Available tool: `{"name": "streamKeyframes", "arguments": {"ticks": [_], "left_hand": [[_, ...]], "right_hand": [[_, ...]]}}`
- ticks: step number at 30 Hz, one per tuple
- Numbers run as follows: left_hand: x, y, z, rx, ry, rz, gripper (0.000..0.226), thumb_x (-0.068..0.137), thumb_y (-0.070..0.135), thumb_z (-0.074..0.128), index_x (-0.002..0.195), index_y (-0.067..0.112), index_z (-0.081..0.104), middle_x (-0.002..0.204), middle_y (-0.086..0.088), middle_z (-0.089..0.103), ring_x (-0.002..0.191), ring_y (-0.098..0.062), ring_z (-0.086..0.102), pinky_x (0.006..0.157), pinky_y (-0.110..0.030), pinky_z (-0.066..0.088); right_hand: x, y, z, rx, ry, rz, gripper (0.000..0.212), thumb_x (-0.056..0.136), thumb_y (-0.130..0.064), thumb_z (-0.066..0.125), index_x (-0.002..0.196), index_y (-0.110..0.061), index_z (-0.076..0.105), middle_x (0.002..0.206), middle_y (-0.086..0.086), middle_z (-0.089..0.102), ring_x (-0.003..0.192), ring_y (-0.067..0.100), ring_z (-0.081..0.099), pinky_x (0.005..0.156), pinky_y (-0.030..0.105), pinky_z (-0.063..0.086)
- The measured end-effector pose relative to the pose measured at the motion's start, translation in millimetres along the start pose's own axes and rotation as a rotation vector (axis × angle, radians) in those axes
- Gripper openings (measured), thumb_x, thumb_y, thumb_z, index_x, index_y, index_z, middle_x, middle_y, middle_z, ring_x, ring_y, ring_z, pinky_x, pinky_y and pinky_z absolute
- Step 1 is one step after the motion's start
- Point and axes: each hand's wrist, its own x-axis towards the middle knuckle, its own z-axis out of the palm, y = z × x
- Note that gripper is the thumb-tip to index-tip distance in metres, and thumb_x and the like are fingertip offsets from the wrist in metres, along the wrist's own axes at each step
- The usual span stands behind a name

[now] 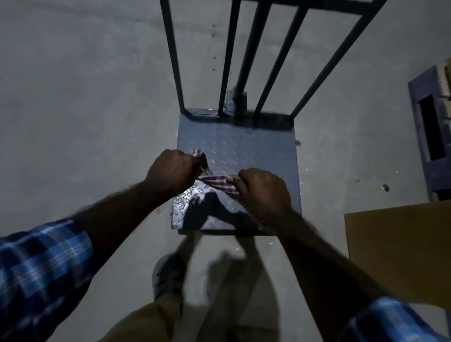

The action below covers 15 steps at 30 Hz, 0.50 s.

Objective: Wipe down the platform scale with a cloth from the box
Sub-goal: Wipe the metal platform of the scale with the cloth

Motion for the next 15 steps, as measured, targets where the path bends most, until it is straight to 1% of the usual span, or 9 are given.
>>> {"name": "streamKeyframes", "arguments": {"ticks": [2,4,5,6,8,10,11,13,15], "left_hand": [[4,-13,34,0.107,0.051,0.039,0.033,0.084,0.016,0.047,0.109,0.013,0.068,0.073,-0.016,0.070,0.068,-0.035,0.065,0.059,-0.034,0.044],[3,-23,74,0.184,0.085,0.050,0.039,0.084,0.019,0.051,0.119,0.005,0.060,0.091,-0.021,0.072,0.088,-0.038,0.066,0.074,-0.042,0.048],[1,-27,97,0.210,0.071,0.054,0.045,0.084,0.023,0.052,0.123,0.002,0.057,0.101,-0.023,0.070,0.098,-0.040,0.064,0.083,-0.048,0.047],[-3,-30,119,0.240,0.034,0.059,0.050,0.086,0.028,0.048,0.127,0.000,0.054,0.109,-0.024,0.068,0.106,-0.042,0.061,0.090,-0.053,0.044],[-11,-36,165,0.284,-0.061,0.080,0.060,0.087,0.034,0.034,0.132,-0.002,0.052,0.119,-0.026,0.064,0.113,-0.043,0.058,0.097,-0.060,0.038],[-19,-40,204,0.313,-0.147,0.111,0.061,0.086,0.034,0.030,0.127,-0.002,0.057,0.118,-0.025,0.066,0.113,-0.044,0.059,0.097,-0.065,0.039],[-22,-40,221,0.321,-0.186,0.127,0.060,0.085,0.033,0.029,0.122,-0.001,0.062,0.114,-0.024,0.068,0.111,-0.044,0.061,0.095,-0.065,0.040],[-28,-41,246,0.302,-0.228,0.152,0.059,0.084,0.032,0.028,0.116,0.001,0.065,0.109,-0.023,0.070,0.107,-0.044,0.063,0.093,-0.065,0.042],[-28,-40,260,0.276,-0.247,0.156,0.064,0.085,0.035,0.022,0.124,0.001,0.061,0.115,-0.024,0.068,0.109,-0.044,0.062,0.097,-0.066,0.038]], "right_hand": [[12,13,31,-0.063,0.061,-0.145,0.030,0.097,-0.040,0.054,0.082,-0.015,0.065,0.079,0.007,0.063,0.071,0.029,0.059,0.055,0.036,0.042],[17,28,67,-0.151,0.089,-0.273,0.020,0.084,-0.031,0.072,0.081,-0.012,0.065,0.076,0.009,0.061,0.068,0.030,0.057,0.051,0.033,0.038],[16,37,90,-0.194,0.086,-0.329,0.020,0.077,-0.026,0.078,0.082,-0.011,0.066,0.077,0.010,0.063,0.070,0.031,0.057,0.052,0.032,0.035],[12,47,114,-0.217,0.059,-0.376,0.021,0.074,-0.023,0.080,0.084,-0.010,0.066,0.081,0.011,0.065,0.073,0.031,0.057,0.055,0.032,0.036],[2,65,163,-0.202,-0.022,-0.416,0.023,0.076,-0.024,0.079,0.086,-0.009,0.066,0.091,0.012,0.066,0.084,0.032,0.058,0.064,0.036,0.044],[-10,80,213,-0.159,-0.096,-0.393,0.025,0.077,-0.029,0.078,0.084,-0.008,0.067,0.095,0.012,0.066,0.091,0.034,0.059,0.070,0.040,0.050],[-16,83,233,-0.138,-0.124,-0.377,0.024,0.081,-0.031,0.074,0.083,-0.008,0.067,0.095,0.012,0.066,0.092,0.034,0.059,0.072,0.040,0.051],[-28,85,266,-0.087,-0.167,-0.368,0.026,0.090,-0.031,0.057,0.083,-0.008,0.067,0.093,0.011,0.065,0.091,0.033,0.059,0.071,0.040,0.051],[-39,82,288,-0.055,-0.177,-0.353,0.028,0.095,-0.028,0.049,0.085,-0.008,0.066,0.090,0.011,0.064,0.088,0.032,0.060,0.067,0.038,0.049]]}}
